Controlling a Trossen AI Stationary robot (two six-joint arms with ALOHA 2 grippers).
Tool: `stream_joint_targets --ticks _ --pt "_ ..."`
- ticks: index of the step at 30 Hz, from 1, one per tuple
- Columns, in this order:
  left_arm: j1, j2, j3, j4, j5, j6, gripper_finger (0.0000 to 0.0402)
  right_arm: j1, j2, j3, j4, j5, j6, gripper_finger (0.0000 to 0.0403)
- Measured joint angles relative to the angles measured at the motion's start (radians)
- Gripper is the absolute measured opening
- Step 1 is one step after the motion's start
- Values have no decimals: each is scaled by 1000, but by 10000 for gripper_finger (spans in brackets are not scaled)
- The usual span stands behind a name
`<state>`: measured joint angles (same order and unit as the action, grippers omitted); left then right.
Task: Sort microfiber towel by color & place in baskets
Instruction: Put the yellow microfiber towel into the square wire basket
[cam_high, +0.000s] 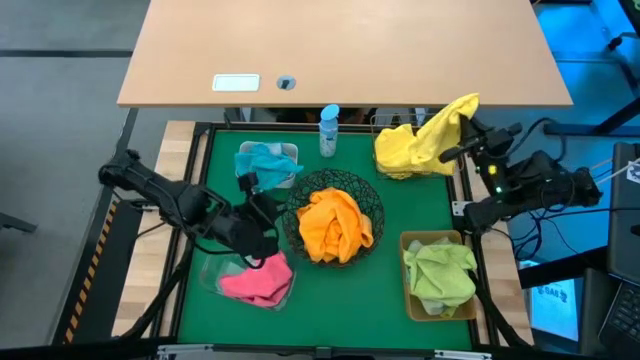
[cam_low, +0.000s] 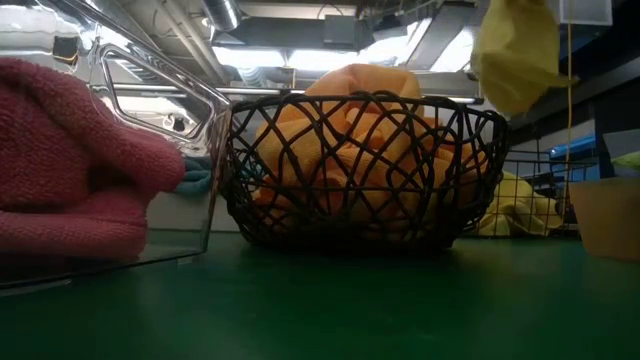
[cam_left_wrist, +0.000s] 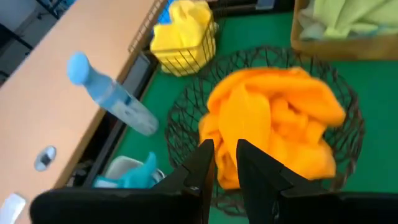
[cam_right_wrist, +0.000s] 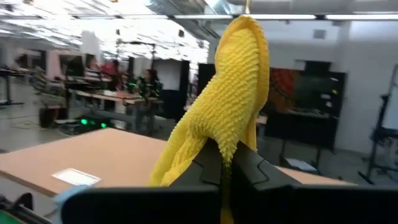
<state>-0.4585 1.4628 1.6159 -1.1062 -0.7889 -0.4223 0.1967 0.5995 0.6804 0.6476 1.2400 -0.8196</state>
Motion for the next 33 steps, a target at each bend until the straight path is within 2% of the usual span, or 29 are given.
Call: stream_joint_targets --ticks 4,7,9,17,23,29,33 --pt "-6 -139 -273 168 39 -20 64 -101 -2 0 -238 -34 203 5" --pt "-6 -262 -486 346 123 -18 64 -187 0 0 -429 -159 382 5" --pt "-1 -338 -615 455 161 2 64 -258 1 0 -497 -251 469 5" --pt "69 -556 -1028 937 287 247 64 -539 36 0 -690 -459 720 5" --pt "178 -651 -1205 1174 428 385 64 -703 130 -2 -751 -605 817 5" --pt "309 -717 -1298 1245 556 432 64 -817 219 -2 -752 -640 819 5" --pt "386 -724 -1308 1252 669 441 64 -866 278 -2 -775 -672 870 5"
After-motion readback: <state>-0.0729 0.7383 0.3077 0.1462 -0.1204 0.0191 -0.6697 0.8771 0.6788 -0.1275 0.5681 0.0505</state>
